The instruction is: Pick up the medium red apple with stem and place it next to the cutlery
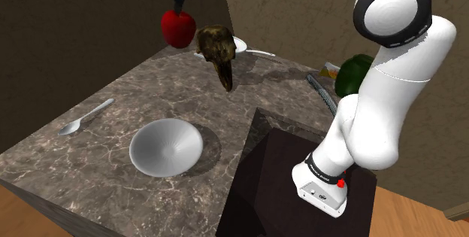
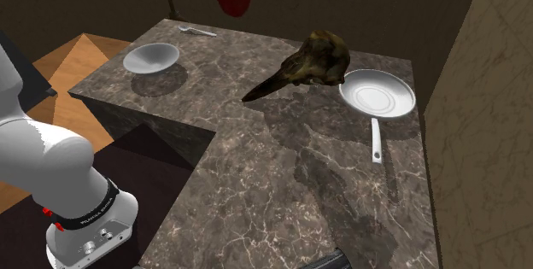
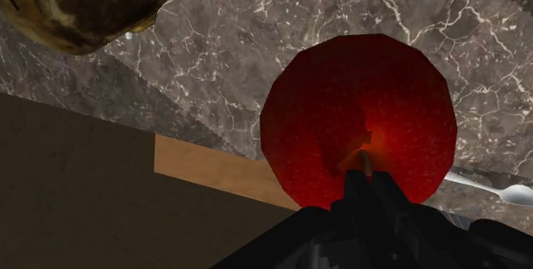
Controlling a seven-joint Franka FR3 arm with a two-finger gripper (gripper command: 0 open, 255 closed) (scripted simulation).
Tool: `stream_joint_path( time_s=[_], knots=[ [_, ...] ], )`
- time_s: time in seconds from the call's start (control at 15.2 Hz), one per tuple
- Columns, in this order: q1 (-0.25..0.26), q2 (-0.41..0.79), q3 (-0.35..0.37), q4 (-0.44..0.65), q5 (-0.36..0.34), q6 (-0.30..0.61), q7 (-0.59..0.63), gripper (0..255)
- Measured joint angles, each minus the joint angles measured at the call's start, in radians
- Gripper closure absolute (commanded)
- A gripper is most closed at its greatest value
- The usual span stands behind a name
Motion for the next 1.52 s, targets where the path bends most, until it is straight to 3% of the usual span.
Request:
stream_joint_path(
  time_s=[0.4, 0.59, 1.52],
  knots=[
    [0.062, 0.115, 0.039, 0.169, -0.006, -0.052, 0.117, 255],
    [0.083, 0.206, 0.055, 0.305, -0.002, -0.098, 0.166, 255],
    [0.11, 0.176, 0.059, 0.067, -0.012, 0.11, 0.177, 255]
  ],
)
